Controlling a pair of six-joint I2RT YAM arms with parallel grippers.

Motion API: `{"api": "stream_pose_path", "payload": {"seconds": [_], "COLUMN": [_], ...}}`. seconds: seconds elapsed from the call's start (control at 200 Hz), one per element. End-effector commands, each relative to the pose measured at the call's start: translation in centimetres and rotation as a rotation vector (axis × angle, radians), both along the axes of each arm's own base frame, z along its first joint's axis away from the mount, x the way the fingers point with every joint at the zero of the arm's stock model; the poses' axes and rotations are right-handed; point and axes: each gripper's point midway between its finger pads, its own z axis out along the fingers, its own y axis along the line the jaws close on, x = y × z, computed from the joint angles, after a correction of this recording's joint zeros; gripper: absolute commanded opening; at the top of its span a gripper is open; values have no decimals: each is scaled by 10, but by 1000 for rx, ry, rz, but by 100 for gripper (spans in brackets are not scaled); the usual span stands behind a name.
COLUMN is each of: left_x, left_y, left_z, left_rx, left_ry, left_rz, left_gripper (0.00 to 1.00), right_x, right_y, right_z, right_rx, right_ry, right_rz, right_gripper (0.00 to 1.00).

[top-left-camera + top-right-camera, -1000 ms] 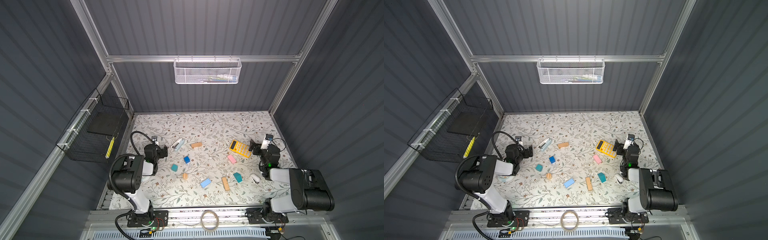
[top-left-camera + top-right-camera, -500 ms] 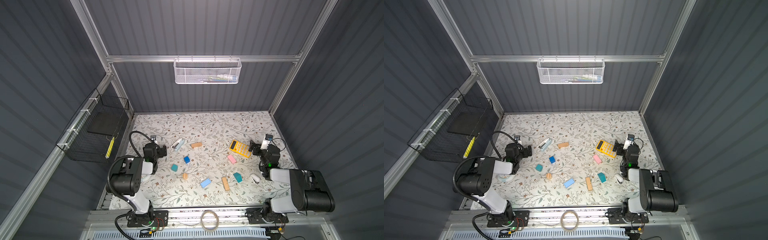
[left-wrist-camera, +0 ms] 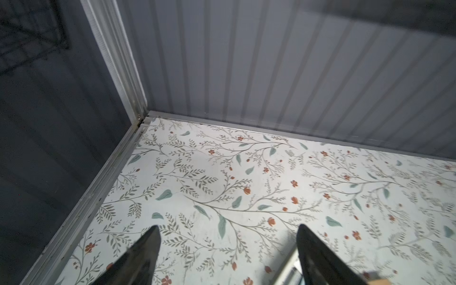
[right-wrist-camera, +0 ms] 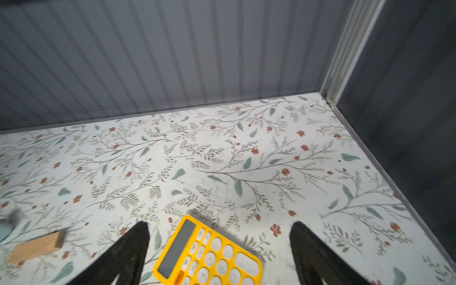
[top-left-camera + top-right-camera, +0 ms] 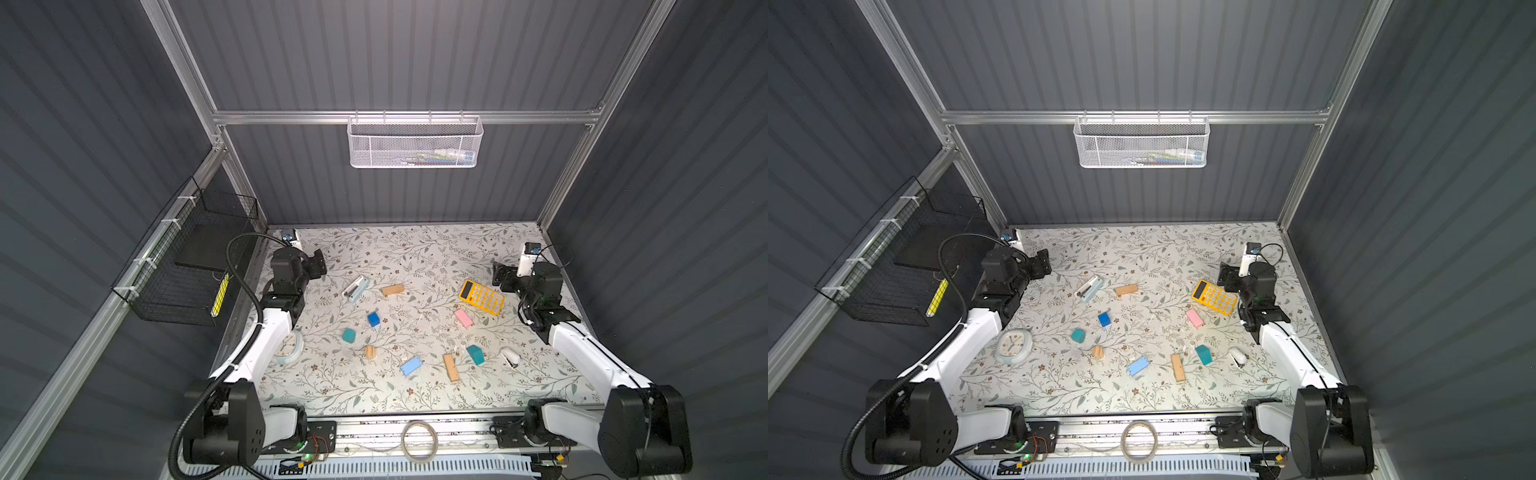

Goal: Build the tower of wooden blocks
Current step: 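Move the right gripper toward the wood block while the left arm lifts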

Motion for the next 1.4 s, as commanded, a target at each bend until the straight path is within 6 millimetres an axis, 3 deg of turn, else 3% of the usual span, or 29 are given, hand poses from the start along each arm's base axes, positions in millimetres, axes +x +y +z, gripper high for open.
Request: {"api": "stream_pose_path", "payload": {"seconds": [0.0,0.15,0.275,0.405,0.62,0.7,0.905,1.396], "left_x": [-24,-26,-34,-41,-40,-40,-42,-49], "left_y": [-27,-62,-80,-84,-82,-79,-68,-55], "left_z": [-11,-16,-21,-27,-56,-58,-57,-45], "left_rx": [-29,-189,-239,-273,-225,-198,-166,-160], "left_ry": [121,175,215,191,239,253,219,126], "left_rz": [-22,-85,-106,-119,-111,-100,-59,-23], "left_gripper": [87,87,87,87,87,88,90,93], "right_x": [-14,-10,-6,-4,1,0,6,27], "right_y": [22,74,123,173,240,256,289,326], "right_z": [-5,3,-7,-25,-52,-69,-90,-137], "right_rx": [-22,24,21,-45,-106,-134,-161,-230], "right_ry": [135,176,250,351,446,504,572,659], "right_rz": [9,90,181,275,370,385,420,429], "right_gripper": [90,89,89,89,91,92,96,99]}}
